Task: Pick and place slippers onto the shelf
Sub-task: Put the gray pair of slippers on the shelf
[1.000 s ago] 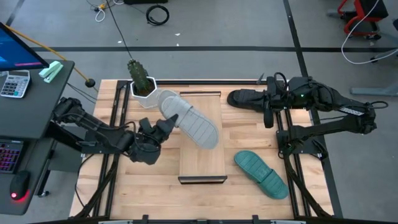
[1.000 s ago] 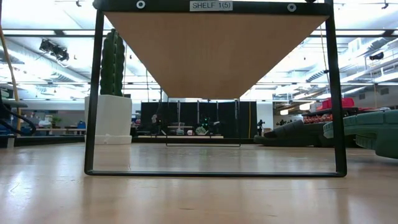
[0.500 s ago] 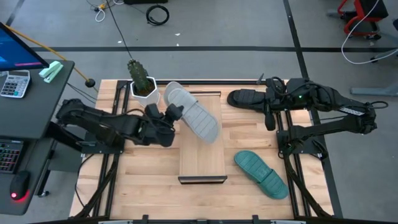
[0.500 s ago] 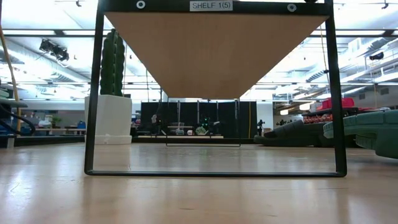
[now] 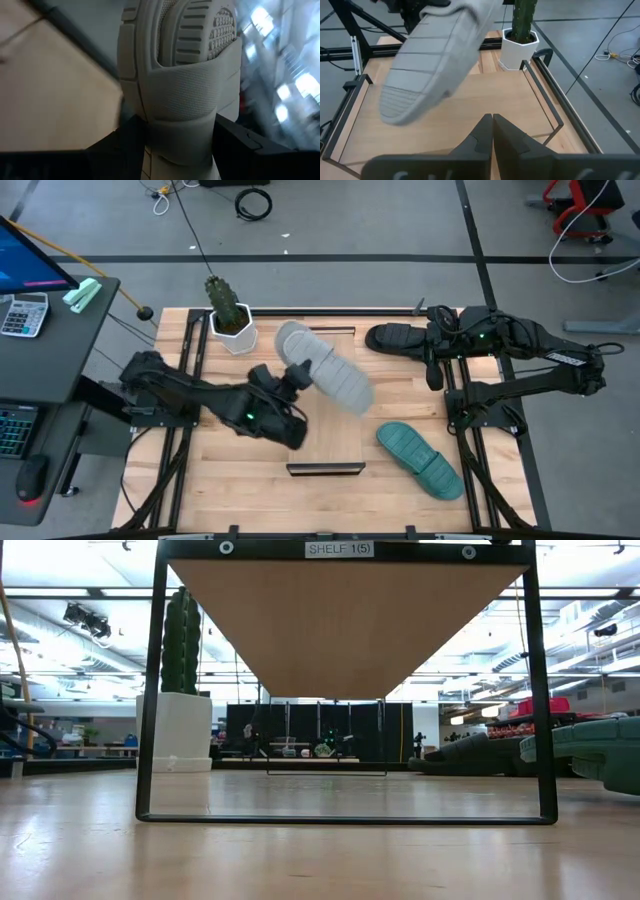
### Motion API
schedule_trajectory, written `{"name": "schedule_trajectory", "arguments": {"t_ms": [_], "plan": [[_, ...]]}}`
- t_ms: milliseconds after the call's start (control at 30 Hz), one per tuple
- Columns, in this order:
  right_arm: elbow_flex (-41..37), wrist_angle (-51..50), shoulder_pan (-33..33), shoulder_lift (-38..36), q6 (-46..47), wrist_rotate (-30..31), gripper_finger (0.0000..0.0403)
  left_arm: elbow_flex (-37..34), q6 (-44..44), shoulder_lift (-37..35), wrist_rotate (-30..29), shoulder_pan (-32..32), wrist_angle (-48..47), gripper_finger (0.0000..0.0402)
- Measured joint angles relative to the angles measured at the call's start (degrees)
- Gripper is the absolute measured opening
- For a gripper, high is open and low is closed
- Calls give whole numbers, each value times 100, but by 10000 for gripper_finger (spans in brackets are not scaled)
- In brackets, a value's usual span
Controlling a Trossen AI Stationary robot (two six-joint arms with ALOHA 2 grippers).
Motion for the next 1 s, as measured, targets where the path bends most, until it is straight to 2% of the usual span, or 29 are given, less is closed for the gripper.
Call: {"name": "schedule_trajectory", "arguments": {"t_ms": [133, 333, 467, 667, 1000], "plan": [[0, -75, 0, 0, 1, -10, 20, 27, 131, 397, -862, -34, 728, 187], [0, -299, 0, 0, 60, -65, 20, 24, 389, 837, -1316, -83, 1789, 187], [0, -353, 0, 0, 66, -181, 20, 24, 478, 929, -1313, -86, 1939, 187], [0, -353, 0, 0, 55, -300, 20, 24, 260, 837, -1284, 180, 1272, 187], [0, -352, 0, 0, 64, -317, 20, 24, 138, 687, -544, 691, 439, 187]]}}
